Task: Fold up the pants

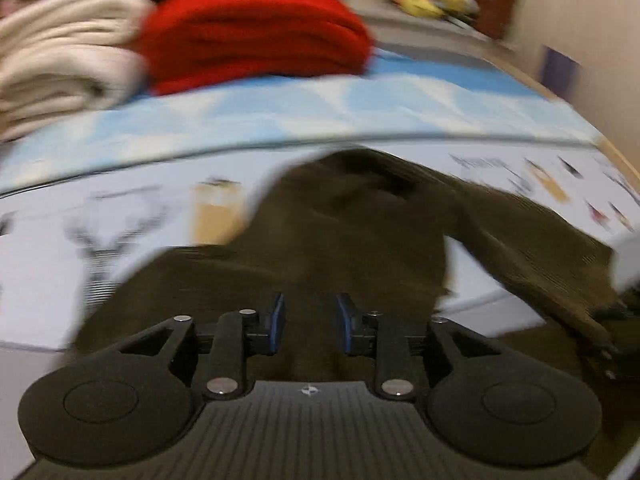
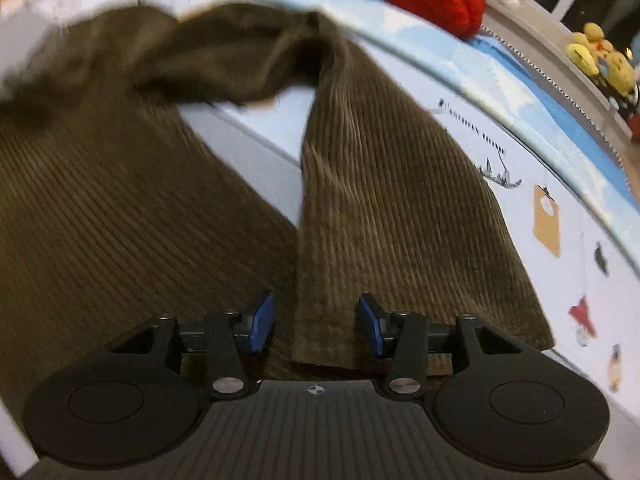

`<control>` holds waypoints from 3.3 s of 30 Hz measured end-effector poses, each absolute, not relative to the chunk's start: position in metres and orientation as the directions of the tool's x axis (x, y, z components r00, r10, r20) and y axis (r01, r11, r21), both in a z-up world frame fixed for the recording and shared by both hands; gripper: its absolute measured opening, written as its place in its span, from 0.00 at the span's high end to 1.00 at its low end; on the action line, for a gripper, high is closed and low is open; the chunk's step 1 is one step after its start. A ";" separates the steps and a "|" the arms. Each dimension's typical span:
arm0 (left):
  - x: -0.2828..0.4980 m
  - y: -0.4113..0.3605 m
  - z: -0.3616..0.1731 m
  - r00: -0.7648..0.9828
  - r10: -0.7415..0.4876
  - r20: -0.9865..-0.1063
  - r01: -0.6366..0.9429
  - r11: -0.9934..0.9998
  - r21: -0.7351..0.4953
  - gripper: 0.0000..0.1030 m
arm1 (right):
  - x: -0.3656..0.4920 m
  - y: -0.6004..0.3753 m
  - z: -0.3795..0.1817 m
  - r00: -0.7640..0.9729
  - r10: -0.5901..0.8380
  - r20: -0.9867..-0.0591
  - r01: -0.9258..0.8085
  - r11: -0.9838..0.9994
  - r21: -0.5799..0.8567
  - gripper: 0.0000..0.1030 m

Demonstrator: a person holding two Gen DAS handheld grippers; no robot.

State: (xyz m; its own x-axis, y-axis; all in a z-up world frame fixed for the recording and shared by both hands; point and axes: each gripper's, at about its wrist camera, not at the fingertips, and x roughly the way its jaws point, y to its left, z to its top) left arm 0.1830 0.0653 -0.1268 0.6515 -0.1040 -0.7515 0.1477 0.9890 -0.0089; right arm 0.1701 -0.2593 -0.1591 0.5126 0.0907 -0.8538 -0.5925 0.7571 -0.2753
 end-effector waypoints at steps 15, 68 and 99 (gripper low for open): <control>0.242 -0.027 -0.215 0.579 -0.077 -0.811 0.364 0.915 0.173 0.83 | 0.256 -0.417 0.031 0.767 0.201 -0.609 -0.135 0.979 0.153 0.91; 0.236 0.257 -0.212 0.414 0.227 -0.881 -0.370 0.927 0.065 0.53 | 0.231 -0.560 -0.189 0.532 -0.387 -0.753 0.795 0.535 0.287 0.58; 0.233 0.276 -0.219 0.419 0.085 -0.904 -0.432 0.894 -0.116 0.52 | 0.243 -0.583 -0.195 0.631 -0.258 -0.731 0.722 0.540 0.433 0.94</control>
